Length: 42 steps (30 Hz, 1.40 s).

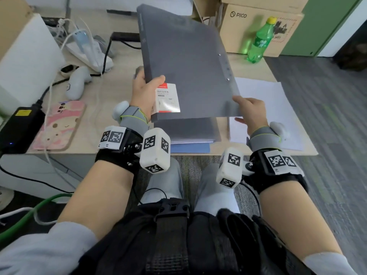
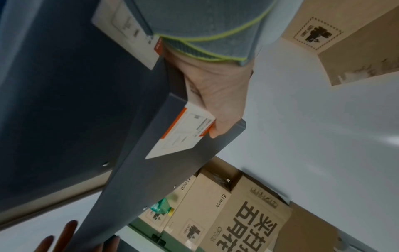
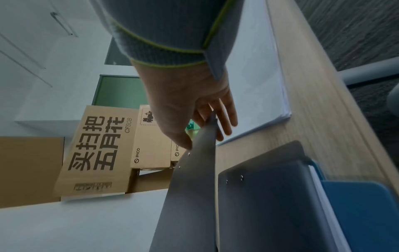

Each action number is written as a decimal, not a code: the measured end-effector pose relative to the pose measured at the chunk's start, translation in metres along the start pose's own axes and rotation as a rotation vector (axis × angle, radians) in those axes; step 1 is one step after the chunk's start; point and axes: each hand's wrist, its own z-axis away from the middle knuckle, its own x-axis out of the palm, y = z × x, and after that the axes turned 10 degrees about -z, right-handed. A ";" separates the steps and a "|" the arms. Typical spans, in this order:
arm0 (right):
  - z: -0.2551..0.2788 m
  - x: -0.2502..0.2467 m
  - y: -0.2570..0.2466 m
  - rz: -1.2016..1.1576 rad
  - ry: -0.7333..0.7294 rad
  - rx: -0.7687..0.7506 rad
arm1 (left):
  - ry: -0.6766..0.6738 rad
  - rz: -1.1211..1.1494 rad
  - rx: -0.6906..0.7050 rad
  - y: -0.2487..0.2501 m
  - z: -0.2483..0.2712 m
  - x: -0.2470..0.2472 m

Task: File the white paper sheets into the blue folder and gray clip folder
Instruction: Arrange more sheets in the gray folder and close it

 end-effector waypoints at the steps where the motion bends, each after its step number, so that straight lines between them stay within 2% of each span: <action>1: 0.001 -0.005 0.002 0.006 0.002 -0.001 | -0.027 -0.012 -0.011 -0.004 0.003 0.004; 8: -0.005 -0.043 0.023 0.070 0.154 0.014 | -0.159 -0.100 -0.136 -0.026 0.018 0.041; 12: -0.007 -0.062 0.034 0.134 0.229 0.039 | -0.263 -0.181 -0.271 -0.038 0.018 0.056; 15: -0.003 -0.069 0.031 0.132 0.269 0.005 | -0.314 -0.346 -0.356 -0.046 0.012 0.057; 18: 0.004 -0.068 0.019 -0.041 0.285 -0.099 | -0.288 -0.539 -0.308 -0.047 0.008 0.056; 22: 0.020 -0.054 -0.003 -0.636 0.185 -0.164 | -0.255 -0.821 -0.132 -0.038 0.008 0.058; 24: 0.024 -0.045 -0.011 -0.693 0.115 -0.193 | -0.304 -0.877 -0.129 -0.039 0.008 0.056; 26: 0.027 -0.033 -0.019 -0.663 -0.005 -0.256 | -0.361 -0.905 -0.143 -0.038 0.007 0.051; 29: 0.032 -0.014 -0.028 -0.590 -0.135 -0.393 | -0.372 -0.939 -0.124 -0.029 0.003 0.039; 34: 0.042 0.016 -0.047 -0.433 -0.304 -0.626 | -0.390 -0.746 -0.061 -0.007 0.000 0.028; 36: 0.046 0.033 -0.056 -0.382 -0.348 -0.704 | -0.421 -0.655 -0.105 0.003 0.001 0.022; 40: 0.058 0.070 -0.071 -0.250 -0.445 -0.836 | -0.573 -0.459 -0.247 0.020 0.009 0.002; 42: 0.065 0.088 -0.073 -0.124 -0.483 -0.885 | -0.554 -0.390 -0.245 0.025 0.010 -0.014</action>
